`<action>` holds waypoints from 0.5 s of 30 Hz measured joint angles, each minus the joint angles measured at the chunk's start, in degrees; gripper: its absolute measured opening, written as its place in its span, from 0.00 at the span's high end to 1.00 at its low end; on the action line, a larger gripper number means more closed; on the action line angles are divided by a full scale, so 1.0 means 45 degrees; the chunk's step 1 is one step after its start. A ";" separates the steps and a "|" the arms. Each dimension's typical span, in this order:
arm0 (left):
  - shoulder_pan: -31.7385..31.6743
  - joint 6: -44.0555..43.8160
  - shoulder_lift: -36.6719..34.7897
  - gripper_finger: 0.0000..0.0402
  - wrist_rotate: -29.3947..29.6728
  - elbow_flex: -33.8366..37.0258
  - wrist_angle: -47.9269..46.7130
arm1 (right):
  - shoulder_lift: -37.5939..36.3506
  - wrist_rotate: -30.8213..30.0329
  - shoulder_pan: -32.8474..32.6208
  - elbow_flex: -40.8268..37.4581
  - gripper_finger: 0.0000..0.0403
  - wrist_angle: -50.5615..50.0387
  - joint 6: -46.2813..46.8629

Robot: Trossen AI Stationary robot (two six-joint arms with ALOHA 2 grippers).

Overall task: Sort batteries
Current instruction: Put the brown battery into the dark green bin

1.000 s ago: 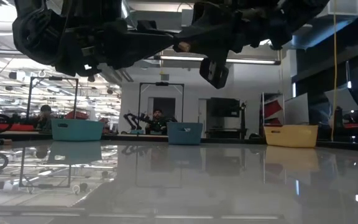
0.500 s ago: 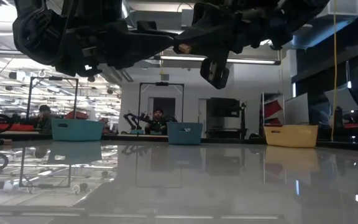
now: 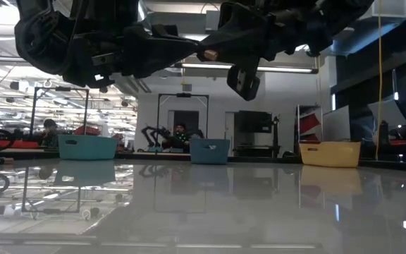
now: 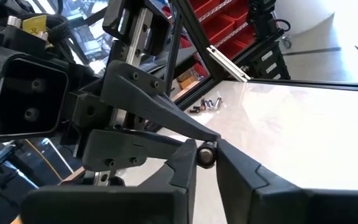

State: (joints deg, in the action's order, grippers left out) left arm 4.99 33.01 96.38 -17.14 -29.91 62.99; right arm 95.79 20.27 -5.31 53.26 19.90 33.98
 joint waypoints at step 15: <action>-0.0262 0.0007 -0.0078 0.94 0.0171 0.0002 -0.1054 | -0.0112 -0.0552 0.0704 0.0003 0.61 0.0015 -0.0033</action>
State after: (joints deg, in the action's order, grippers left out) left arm 3.81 33.05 96.03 -16.37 -29.90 58.25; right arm 95.28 17.78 -2.14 53.28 19.97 33.83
